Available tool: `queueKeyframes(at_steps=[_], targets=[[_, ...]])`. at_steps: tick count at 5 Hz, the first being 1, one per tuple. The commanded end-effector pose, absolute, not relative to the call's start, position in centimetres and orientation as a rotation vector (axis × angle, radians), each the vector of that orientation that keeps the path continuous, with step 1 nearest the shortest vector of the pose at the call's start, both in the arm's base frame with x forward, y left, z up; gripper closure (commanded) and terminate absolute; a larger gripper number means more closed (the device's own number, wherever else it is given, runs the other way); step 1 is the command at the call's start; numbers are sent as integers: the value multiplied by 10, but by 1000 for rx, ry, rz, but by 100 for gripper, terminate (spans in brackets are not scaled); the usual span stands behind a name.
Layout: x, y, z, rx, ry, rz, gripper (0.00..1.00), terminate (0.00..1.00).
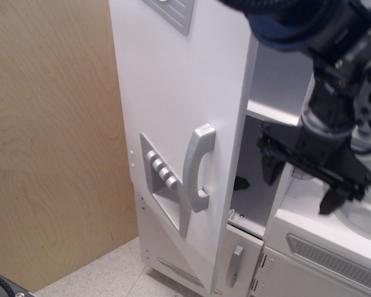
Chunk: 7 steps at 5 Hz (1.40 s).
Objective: Open fridge
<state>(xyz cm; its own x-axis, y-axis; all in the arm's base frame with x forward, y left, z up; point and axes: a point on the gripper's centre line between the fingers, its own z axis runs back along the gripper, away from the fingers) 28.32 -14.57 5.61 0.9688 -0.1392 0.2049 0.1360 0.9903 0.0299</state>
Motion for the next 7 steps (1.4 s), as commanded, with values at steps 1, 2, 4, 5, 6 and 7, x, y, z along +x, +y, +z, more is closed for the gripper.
queueKeyframes(at_steps=[1, 2, 4, 5, 6, 7], targets=[[286, -120, 76, 51, -233, -81, 0, 0], [267, -112, 77, 47, -230, -87, 0, 0], [224, -82, 80, 51, -208, -99, 0, 0], [200, -54, 84, 50, -212, -103, 0, 0], [186, -20, 85, 48, -227, -90, 0, 0], [180, 15, 84, 63, -257, -67, 0, 0]])
